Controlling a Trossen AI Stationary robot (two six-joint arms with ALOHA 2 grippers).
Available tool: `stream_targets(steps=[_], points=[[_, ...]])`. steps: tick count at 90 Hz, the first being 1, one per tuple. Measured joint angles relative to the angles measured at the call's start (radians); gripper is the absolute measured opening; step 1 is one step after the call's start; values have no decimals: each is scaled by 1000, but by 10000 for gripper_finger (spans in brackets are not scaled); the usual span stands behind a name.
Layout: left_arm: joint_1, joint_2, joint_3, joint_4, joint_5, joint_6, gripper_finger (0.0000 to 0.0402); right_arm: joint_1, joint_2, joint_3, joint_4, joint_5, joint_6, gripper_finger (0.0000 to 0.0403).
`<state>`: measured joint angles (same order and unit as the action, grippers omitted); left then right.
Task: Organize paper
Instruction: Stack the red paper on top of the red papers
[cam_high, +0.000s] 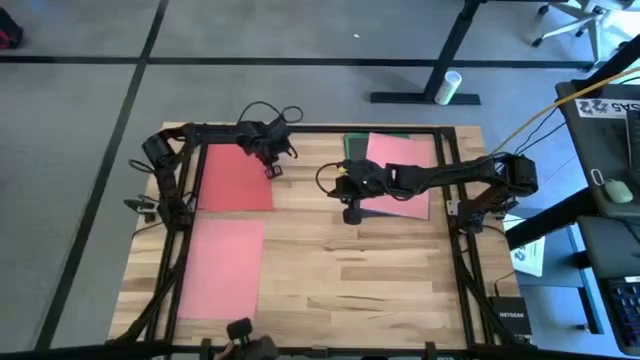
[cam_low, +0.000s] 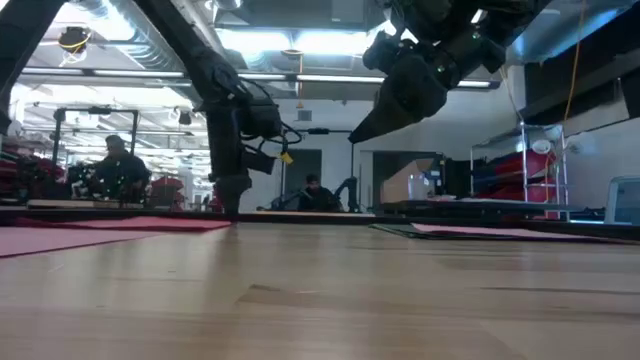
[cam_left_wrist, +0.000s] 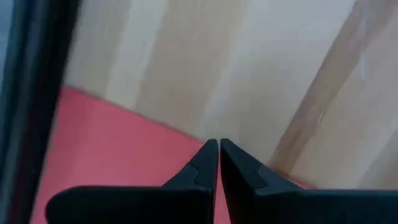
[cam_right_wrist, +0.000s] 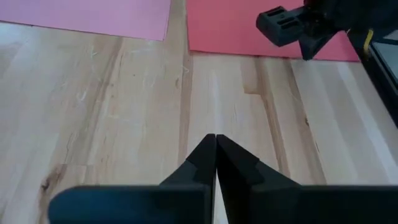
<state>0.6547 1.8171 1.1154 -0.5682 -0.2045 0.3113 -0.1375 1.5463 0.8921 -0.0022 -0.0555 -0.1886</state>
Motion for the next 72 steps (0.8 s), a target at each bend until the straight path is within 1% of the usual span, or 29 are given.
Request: stream_targets(steps=[14,26,31,44,53,59,72], points=[[-56,-64,1,-43,16,-39,0,0,0,0,0,0,0,0],[-152,-90,3,-94,128,-71,0,0,0,0,0,0,0,0],[-207,-86,3,-122,152,-76,0,0,0,0,0,0,0,0],[-347,-48,3,-165,149,-77,0,0,0,0,1,0,0,0],[-415,-22,3,-153,109,-76,0,0,0,0,0,0,0,0],[-441,-11,3,-150,83,-76,0,0,0,0,1,0,0,0],[-449,13,3,-174,61,-92,0,1,0,0,0,0,0,0]])
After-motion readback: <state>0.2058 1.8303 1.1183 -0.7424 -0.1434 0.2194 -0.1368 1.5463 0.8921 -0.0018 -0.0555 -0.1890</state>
